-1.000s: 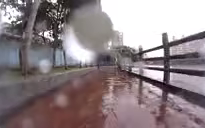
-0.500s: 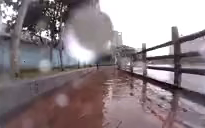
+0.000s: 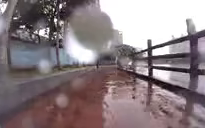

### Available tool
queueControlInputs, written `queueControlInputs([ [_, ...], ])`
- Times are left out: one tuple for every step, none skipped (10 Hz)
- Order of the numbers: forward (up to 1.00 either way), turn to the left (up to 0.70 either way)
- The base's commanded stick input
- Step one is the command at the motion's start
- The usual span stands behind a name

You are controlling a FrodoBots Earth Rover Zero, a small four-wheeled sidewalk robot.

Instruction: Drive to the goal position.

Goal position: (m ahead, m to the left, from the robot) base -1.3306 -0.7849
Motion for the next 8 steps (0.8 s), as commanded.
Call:
queueControlInputs([
  [1.00, 0.00],
  [1.00, 0.00],
  [1.00, 0.00],
  [1.00, 0.00],
  [1.00, 0.00],
  [1.00, 0.00],
  [1.00, 0.00],
  [1.00, 0.00],
])
